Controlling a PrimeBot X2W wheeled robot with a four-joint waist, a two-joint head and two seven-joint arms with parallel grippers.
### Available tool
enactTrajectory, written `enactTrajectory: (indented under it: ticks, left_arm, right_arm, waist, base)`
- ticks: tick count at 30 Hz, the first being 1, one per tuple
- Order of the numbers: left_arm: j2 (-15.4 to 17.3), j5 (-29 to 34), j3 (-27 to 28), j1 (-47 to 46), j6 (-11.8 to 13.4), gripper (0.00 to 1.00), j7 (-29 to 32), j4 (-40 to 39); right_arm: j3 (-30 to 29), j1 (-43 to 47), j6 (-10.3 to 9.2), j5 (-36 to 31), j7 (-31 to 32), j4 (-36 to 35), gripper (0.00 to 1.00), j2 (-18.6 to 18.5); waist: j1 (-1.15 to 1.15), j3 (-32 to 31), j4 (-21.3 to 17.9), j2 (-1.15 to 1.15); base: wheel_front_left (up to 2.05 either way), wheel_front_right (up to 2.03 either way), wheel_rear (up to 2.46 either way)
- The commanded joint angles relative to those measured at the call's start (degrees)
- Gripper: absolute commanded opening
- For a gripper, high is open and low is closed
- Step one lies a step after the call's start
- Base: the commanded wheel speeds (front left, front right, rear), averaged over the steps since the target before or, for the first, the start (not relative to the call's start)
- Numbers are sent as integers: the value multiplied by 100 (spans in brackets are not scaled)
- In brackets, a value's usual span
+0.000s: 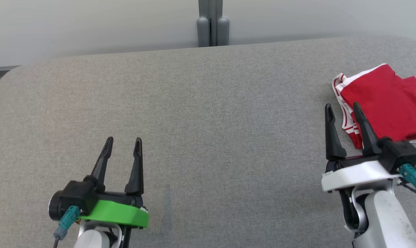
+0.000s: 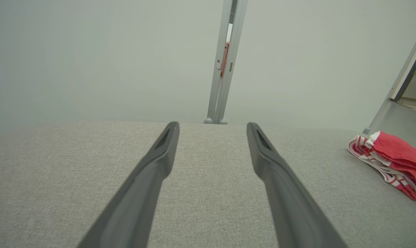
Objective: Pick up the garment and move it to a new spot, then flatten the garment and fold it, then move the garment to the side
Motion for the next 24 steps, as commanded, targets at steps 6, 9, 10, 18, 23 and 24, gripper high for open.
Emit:
enactTrajectory:
  ticks: [6,9,10,18,23,24]
  left_arm:
    - [8,-116,80,198,43,100,1,21]
    - [8,-90,110,242,42,100,1,4]
    - [7,-67,113,250,47,100,1,-3]
    - [8,166,33,268,55,100,1,-153]
    - [7,191,44,308,136,100,1,-245]
    - [7,110,32,309,106,100,1,-259]
  right_arm:
    - [38,462,0,-139,-11,-195,100,75]
    - [58,495,0,-57,-12,-235,100,74]
    - [66,509,-1,-54,-12,-242,100,76]
    - [41,481,0,-43,-12,-281,100,78]
    - [46,453,0,-23,-12,-259,100,78]
    - [54,457,0,-28,-12,-246,100,78]
  waist:
    - [0,-101,29,0]
    - [0,-109,24,0]
    - [0,-114,22,0]
    - [0,-137,4,0]
    - [0,-129,-12,0]
    - [0,-129,-15,0]
  base:
    - [0,0,0]
    - [0,0,0]
    - [0,0,0]
    - [0,0,0]
    - [0,0,0]
    - [0,0,0]
